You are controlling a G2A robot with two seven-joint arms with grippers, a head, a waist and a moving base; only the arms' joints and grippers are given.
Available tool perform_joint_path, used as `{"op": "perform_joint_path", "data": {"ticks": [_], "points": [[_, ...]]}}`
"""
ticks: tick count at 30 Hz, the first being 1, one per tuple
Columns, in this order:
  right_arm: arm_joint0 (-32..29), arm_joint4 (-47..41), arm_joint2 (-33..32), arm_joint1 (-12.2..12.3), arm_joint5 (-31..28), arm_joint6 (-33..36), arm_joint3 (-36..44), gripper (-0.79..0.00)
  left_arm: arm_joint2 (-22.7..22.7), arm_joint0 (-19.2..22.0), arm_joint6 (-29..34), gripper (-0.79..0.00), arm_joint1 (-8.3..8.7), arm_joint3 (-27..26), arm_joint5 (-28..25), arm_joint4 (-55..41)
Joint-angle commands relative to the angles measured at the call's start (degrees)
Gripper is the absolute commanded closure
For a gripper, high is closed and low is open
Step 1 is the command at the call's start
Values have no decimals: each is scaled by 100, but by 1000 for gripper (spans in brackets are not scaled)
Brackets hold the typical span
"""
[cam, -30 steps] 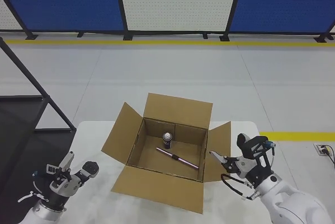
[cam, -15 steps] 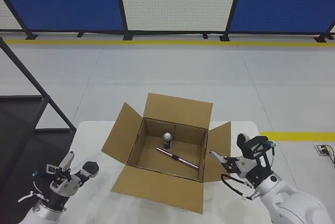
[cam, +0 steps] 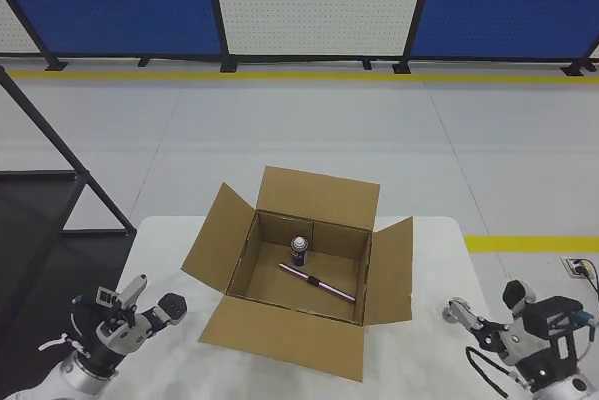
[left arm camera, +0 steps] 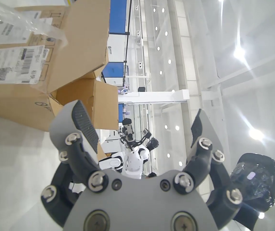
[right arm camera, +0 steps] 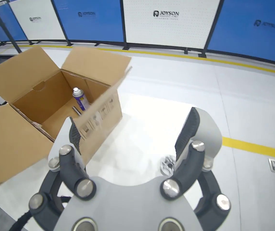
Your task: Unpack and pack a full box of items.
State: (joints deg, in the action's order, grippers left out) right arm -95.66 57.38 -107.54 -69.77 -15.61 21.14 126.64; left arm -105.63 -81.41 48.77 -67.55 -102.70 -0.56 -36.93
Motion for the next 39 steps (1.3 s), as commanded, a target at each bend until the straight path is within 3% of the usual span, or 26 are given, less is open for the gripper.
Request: {"op": "perform_joint_path", "data": {"ticks": [1, 6, 9, 13, 21, 30, 33, 39], "points": [[-147, 7, -95, 6, 5, 141, -96, -785, 19, 56, 89, -785, 10, 32, 119, -161], [5, 131, 15, 62, -315, 721, -714, -785, -8, 170, 198, -785, 37, 121, 314, -466], [401, 38, 222, 97, -651, 854, -1388, -785, -25, 205, 217, -785, 48, 192, 395, -667], [1048, -146, 495, 115, -642, 938, -2400, -785, -77, 235, 208, -785, 65, 236, 494, -859], [1875, 28, 856, 112, 151, 976, -3722, -785, -93, 214, 188, -785, 95, 269, 623, -1064], [2111, 136, 1033, 111, 448, 590, -4021, -785, -4, 209, 110, -785, 123, 289, 573, -1009], [2184, 151, 1104, 117, 408, 598, -4084, -686, 12, 208, 89, -785, 131, 288, 554, -1015], [2349, 148, 1196, 132, 380, 628, -4274, -625, 5, 194, 12, -785, 148, 308, 519, -1042]]}}
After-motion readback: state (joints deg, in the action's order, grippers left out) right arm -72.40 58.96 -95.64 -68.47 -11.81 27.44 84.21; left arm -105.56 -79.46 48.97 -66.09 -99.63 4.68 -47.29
